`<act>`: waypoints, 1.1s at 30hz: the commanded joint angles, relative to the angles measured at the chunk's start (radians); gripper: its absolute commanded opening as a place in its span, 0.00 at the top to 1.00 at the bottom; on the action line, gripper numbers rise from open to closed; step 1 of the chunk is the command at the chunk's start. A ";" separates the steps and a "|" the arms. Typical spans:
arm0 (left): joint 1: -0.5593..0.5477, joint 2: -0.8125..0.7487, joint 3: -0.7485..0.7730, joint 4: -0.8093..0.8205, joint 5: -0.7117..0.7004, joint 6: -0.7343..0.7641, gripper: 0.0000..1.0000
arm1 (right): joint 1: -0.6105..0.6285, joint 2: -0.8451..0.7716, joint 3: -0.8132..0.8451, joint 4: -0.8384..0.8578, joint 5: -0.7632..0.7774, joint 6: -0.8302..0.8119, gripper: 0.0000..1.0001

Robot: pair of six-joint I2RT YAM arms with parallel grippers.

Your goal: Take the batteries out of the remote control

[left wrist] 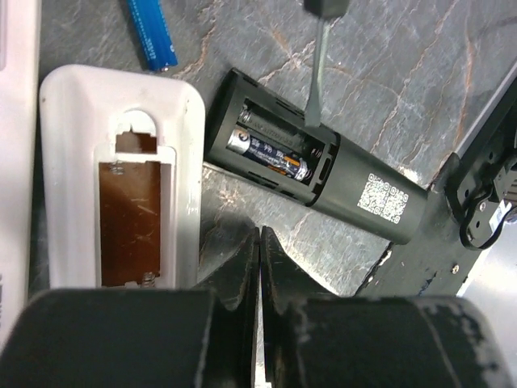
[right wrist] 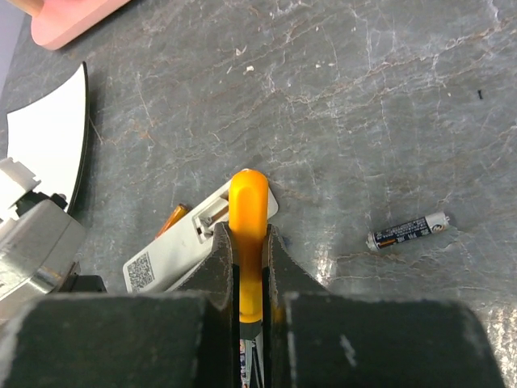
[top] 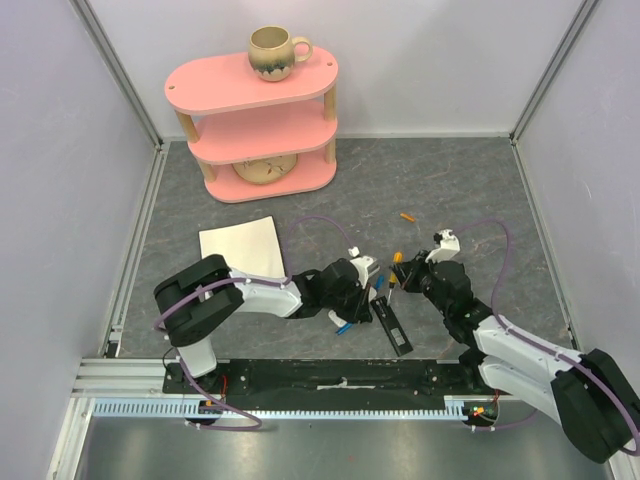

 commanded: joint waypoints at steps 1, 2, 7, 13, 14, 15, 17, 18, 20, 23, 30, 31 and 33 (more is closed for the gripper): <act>0.012 0.043 0.023 0.005 0.019 -0.005 0.94 | 0.016 0.031 -0.027 0.133 0.008 0.029 1.00; 0.012 0.048 0.022 0.013 0.019 -0.006 0.95 | 0.024 0.034 -0.039 0.144 0.014 0.032 1.00; 0.016 0.066 0.027 0.019 0.028 -0.015 0.98 | 0.048 0.071 -0.053 0.191 0.036 0.042 1.00; 0.022 0.086 0.027 0.032 0.042 -0.018 0.98 | 0.077 0.117 -0.059 0.224 0.068 0.043 1.00; 0.024 0.088 0.027 0.035 0.044 -0.018 0.98 | 0.085 0.122 -0.061 0.225 0.082 0.042 1.00; 0.024 0.088 0.027 0.038 0.044 -0.018 0.98 | 0.088 0.123 -0.061 0.225 0.088 0.040 1.00; 0.027 0.089 0.025 0.041 0.047 -0.017 0.98 | 0.094 0.116 -0.064 0.221 0.105 0.039 1.00; 0.027 0.091 0.025 0.041 0.048 -0.017 0.98 | 0.097 0.108 -0.067 0.217 0.125 0.039 1.00; 0.029 0.095 0.024 0.045 0.053 -0.020 0.98 | 0.105 0.100 -0.073 0.219 0.139 0.036 1.00; 0.032 0.101 0.024 0.050 0.058 -0.020 0.98 | 0.119 0.091 -0.079 0.214 0.171 0.031 1.00; 0.042 0.120 0.024 0.059 0.064 -0.031 0.98 | 0.160 0.134 -0.096 0.259 0.186 0.060 1.00; 0.045 0.121 0.025 0.061 0.062 -0.032 0.98 | 0.160 0.137 -0.107 0.268 0.174 0.072 1.00; 0.049 0.131 0.024 0.062 0.062 -0.034 0.98 | 0.159 0.135 -0.114 0.296 0.162 0.112 1.00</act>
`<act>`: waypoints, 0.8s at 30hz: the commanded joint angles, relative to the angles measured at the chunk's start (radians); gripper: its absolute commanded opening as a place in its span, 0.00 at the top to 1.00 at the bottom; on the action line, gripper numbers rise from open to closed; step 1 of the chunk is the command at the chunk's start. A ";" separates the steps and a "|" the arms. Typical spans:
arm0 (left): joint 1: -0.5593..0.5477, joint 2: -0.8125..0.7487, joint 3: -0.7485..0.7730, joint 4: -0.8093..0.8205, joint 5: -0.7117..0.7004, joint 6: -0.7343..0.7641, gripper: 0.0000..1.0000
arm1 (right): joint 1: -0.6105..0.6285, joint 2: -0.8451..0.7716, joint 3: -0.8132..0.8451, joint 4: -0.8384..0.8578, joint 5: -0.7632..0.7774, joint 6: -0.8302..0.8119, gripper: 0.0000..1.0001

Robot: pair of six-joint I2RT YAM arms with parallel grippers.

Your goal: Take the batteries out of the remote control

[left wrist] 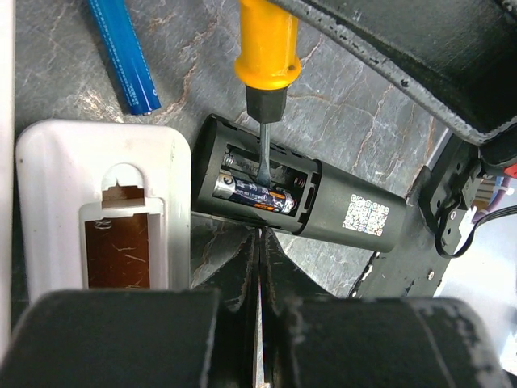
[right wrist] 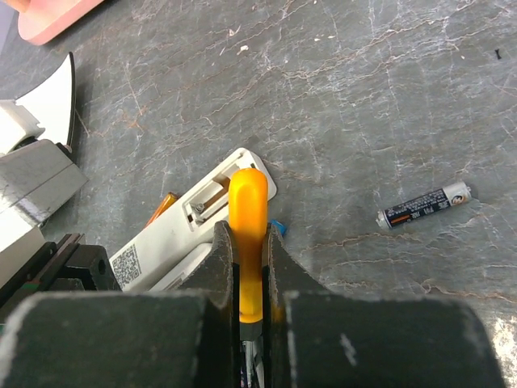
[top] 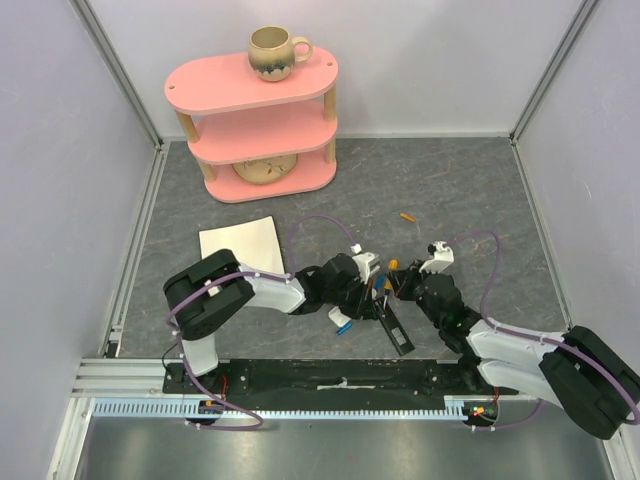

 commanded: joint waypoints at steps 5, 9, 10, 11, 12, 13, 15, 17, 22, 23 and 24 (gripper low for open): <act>0.015 0.073 0.004 -0.038 -0.032 -0.016 0.98 | 0.013 0.011 -0.042 0.122 -0.052 0.159 1.00; 0.020 0.079 0.006 -0.033 -0.027 -0.016 0.98 | 0.011 0.007 -0.039 0.128 -0.071 0.180 1.00; 0.021 0.079 0.006 -0.032 -0.027 -0.018 0.98 | 0.013 0.007 -0.038 0.128 -0.067 0.177 1.00; 0.023 0.079 0.006 -0.032 -0.027 -0.016 0.98 | 0.013 0.005 -0.035 0.114 -0.063 0.172 1.00; 0.021 0.077 0.004 -0.032 -0.029 -0.016 0.98 | 0.013 0.004 -0.029 0.107 -0.057 0.166 1.00; 0.024 0.076 0.006 -0.033 -0.027 -0.015 0.98 | 0.013 0.001 -0.027 0.101 -0.051 0.160 1.00; 0.024 0.070 0.000 -0.033 -0.027 -0.012 0.98 | 0.013 -0.007 -0.019 0.091 -0.046 0.150 1.00; 0.023 0.051 -0.005 -0.038 -0.029 -0.005 0.98 | 0.013 -0.019 -0.009 0.070 -0.047 0.140 1.00; 0.024 0.002 -0.008 -0.082 -0.041 0.022 0.98 | 0.011 -0.045 0.048 0.012 -0.048 0.098 1.00; 0.023 -0.004 -0.006 -0.105 -0.046 0.025 0.98 | 0.013 -0.045 0.056 -0.004 -0.049 0.083 1.00; 0.024 -0.016 -0.005 -0.114 -0.046 0.033 0.98 | 0.013 -0.041 0.073 -0.008 -0.052 0.077 1.00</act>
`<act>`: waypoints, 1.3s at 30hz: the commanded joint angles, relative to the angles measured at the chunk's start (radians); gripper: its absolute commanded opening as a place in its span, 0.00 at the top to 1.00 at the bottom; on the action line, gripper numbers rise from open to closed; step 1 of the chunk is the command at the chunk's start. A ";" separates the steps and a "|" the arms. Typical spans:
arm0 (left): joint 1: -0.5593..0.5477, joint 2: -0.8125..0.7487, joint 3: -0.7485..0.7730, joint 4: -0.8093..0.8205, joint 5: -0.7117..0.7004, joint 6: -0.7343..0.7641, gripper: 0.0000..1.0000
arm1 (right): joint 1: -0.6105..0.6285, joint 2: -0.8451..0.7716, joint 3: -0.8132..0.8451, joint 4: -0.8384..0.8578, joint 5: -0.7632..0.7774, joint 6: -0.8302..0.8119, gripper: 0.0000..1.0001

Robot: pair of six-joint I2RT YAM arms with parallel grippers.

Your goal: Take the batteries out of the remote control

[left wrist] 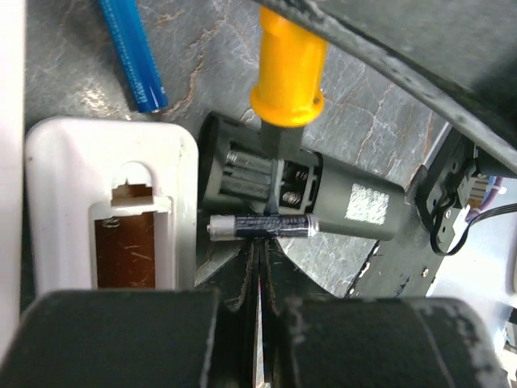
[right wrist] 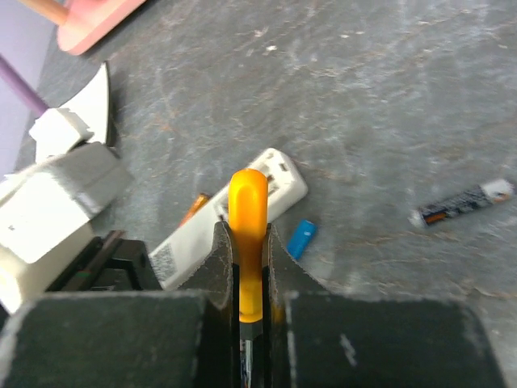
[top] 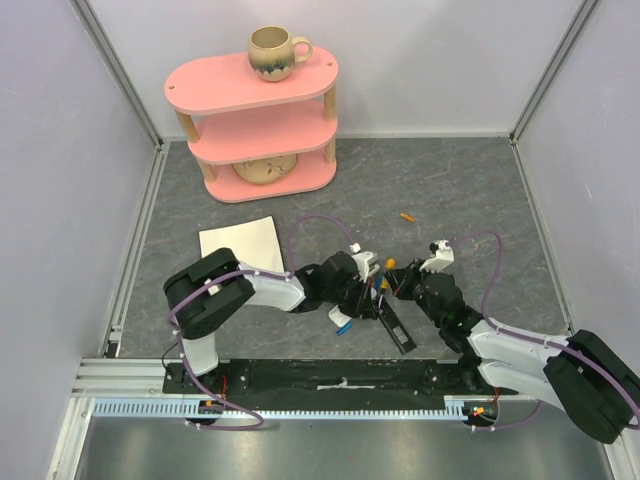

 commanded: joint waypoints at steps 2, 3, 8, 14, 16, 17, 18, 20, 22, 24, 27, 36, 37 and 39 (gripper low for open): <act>0.004 -0.034 -0.004 -0.149 -0.088 0.057 0.98 | 0.015 0.004 0.093 -0.011 -0.035 -0.021 1.00; 0.004 -0.045 -0.001 -0.161 -0.093 0.064 0.97 | 0.016 0.016 0.106 -0.011 -0.037 -0.025 1.00; 0.004 -0.083 -0.001 -0.237 -0.128 0.075 0.94 | 0.027 0.097 0.130 0.011 -0.063 -0.030 1.00; 0.006 -0.184 -0.041 -0.266 -0.165 0.096 0.86 | 0.031 0.099 0.135 0.010 -0.061 -0.030 1.00; 0.004 -0.226 -0.052 -0.254 -0.161 0.103 0.81 | 0.033 0.078 0.138 0.001 -0.057 -0.035 1.00; 0.004 -0.241 -0.064 -0.240 -0.156 0.107 0.75 | 0.033 0.070 0.142 -0.010 -0.054 -0.038 1.00; 0.004 -0.260 -0.075 -0.222 -0.150 0.112 0.71 | 0.033 0.062 0.149 -0.016 -0.058 -0.042 1.00; 0.006 -0.318 -0.110 -0.153 -0.127 0.113 0.60 | 0.033 0.039 0.153 -0.030 -0.057 -0.052 1.00; 0.006 -0.359 -0.135 -0.082 -0.109 0.112 0.47 | 0.033 0.013 0.165 -0.053 -0.061 -0.065 1.00; 0.007 -0.434 -0.176 -0.039 -0.098 0.110 0.42 | 0.033 0.000 0.175 -0.068 -0.061 -0.075 1.00; 0.018 -0.554 -0.240 0.030 -0.090 0.112 0.30 | 0.033 -0.027 0.188 -0.100 -0.066 -0.091 1.00; 0.119 -0.888 -0.405 0.054 -0.125 0.168 0.15 | 0.033 0.024 0.261 -0.139 -0.136 -0.134 1.00; 0.121 -0.942 -0.402 0.029 -0.148 0.196 0.11 | 0.034 0.042 0.270 -0.127 -0.147 -0.133 1.00; 0.121 -0.982 -0.386 -0.063 -0.211 0.230 0.10 | 0.033 0.102 0.297 -0.095 -0.196 -0.125 1.00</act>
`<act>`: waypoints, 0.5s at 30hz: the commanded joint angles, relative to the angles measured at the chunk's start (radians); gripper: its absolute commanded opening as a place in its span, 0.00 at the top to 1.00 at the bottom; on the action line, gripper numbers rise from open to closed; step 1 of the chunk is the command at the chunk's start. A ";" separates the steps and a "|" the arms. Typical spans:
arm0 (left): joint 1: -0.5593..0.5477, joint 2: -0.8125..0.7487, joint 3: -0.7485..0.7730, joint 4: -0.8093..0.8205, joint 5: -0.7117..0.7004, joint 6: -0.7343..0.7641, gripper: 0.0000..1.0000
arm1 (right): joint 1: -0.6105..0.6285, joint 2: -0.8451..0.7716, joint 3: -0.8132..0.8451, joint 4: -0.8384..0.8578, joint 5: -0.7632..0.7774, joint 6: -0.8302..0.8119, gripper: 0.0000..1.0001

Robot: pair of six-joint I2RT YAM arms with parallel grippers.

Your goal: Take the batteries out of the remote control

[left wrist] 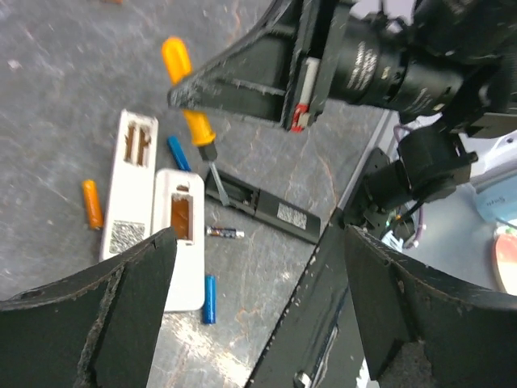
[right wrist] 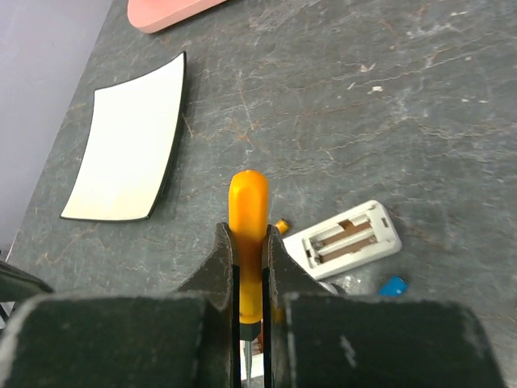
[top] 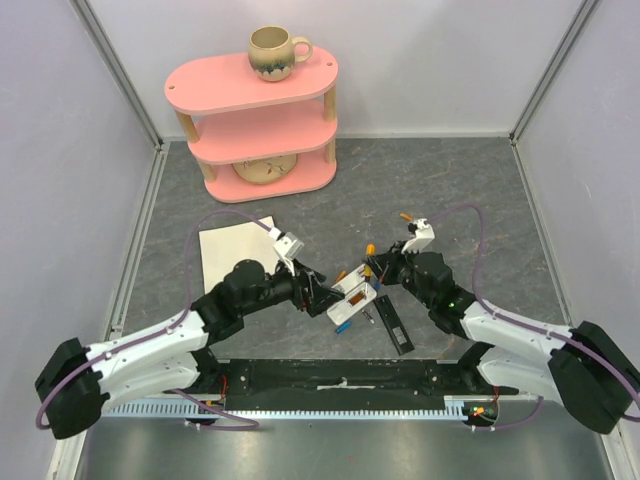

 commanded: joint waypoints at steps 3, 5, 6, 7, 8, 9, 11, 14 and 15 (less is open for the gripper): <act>0.007 -0.134 0.054 -0.181 -0.150 0.173 0.10 | 0.014 0.174 0.132 0.081 -0.126 -0.002 1.00; 0.007 -0.151 0.083 -0.217 -0.173 0.200 0.10 | 0.019 0.234 0.193 0.098 -0.162 0.002 1.00; 0.008 -0.155 0.089 -0.234 -0.198 0.205 0.10 | 0.025 0.297 0.213 0.104 -0.187 0.010 1.00; 0.007 -0.162 0.096 -0.245 -0.203 0.209 0.09 | 0.028 0.329 0.233 0.127 -0.199 0.022 1.00; 0.007 -0.171 0.097 -0.246 -0.203 0.213 0.09 | 0.031 0.362 0.273 0.136 -0.208 0.027 1.00; 0.007 -0.172 0.096 -0.248 -0.204 0.211 0.09 | 0.035 0.426 0.295 0.145 -0.213 0.036 1.00; 0.007 -0.175 0.097 -0.252 -0.201 0.205 0.09 | 0.040 0.491 0.368 0.132 -0.216 0.045 1.00; 0.007 -0.175 0.093 -0.260 -0.192 0.194 0.09 | 0.042 0.609 0.462 0.109 -0.219 0.051 0.98; 0.007 -0.174 0.089 -0.263 -0.190 0.193 0.09 | 0.043 0.661 0.483 0.090 -0.221 0.050 0.97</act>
